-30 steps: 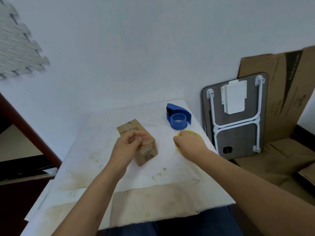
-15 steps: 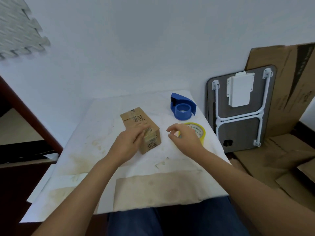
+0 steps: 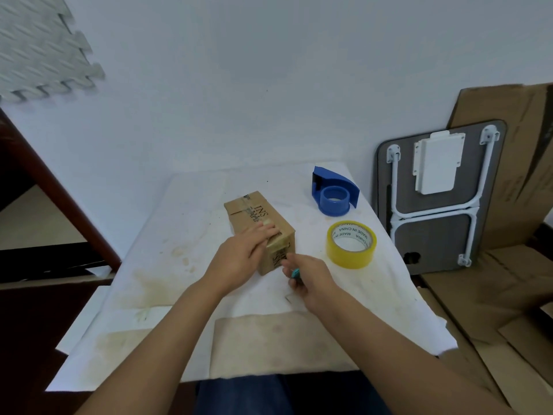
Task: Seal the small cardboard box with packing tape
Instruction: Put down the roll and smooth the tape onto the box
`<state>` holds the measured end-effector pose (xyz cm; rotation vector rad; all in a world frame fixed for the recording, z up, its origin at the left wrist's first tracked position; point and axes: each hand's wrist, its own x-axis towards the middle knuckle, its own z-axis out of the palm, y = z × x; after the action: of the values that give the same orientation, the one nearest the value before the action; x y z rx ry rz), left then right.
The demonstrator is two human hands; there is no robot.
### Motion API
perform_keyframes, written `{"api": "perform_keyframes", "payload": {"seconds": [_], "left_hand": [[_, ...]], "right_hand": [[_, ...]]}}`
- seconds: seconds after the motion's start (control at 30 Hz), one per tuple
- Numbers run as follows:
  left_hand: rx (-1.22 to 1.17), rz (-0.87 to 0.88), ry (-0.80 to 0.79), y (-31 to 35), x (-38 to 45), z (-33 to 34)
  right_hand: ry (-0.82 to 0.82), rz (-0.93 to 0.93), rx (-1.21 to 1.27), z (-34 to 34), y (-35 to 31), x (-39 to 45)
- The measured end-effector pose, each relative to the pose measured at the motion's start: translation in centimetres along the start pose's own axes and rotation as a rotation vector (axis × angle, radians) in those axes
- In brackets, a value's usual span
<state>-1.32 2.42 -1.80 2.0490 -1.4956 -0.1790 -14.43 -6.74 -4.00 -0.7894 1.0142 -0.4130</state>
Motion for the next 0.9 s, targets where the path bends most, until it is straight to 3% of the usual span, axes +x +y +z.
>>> {"api": "perform_keyframes", "payload": {"seconds": [0.3,0.57,0.9], "left_hand": [[-0.029,-0.027,0.012,-0.1,0.1,0.1],[-0.018,-0.045,0.014,-1.1,0.6,-0.2],[-0.048,-0.079,0.012,-1.6,1.0,-0.8]], "right_hand": [[0.064,0.029,-0.150,0.7,-1.4,0.8],[0.079,-0.136,-0.344,0.0,-0.6,1.3],[0.062,-0.202,-0.417,0.3,-0.8,1.9]]}}
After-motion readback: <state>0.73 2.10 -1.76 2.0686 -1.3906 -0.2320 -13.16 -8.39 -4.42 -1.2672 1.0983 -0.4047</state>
